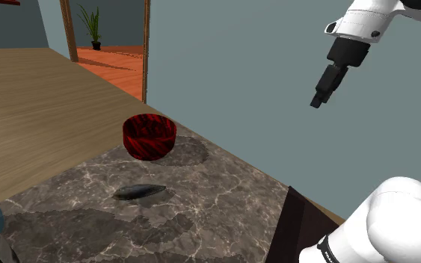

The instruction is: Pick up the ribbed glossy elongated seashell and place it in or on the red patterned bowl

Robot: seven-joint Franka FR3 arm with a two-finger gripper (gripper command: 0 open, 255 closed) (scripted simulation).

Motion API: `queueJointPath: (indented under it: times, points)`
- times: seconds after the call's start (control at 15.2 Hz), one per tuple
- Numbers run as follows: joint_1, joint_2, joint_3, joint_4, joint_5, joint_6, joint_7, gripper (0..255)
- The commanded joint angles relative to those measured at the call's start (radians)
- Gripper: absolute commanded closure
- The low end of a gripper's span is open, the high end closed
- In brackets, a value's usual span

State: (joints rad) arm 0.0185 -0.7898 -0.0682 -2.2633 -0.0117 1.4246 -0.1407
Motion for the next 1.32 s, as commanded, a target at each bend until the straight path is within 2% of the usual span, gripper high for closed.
queueJointPath:
  times: [0.0,0.59,1.25]
  points:
    - [0.000,0.000,0.000,0.000,0.000,0.000,0.000,0]
    - [0.106,0.188,0.058,-0.055,0.040,0.254,-0.089,0]
    - [0.211,0.446,0.137,-0.029,0.069,0.500,-0.184,0]
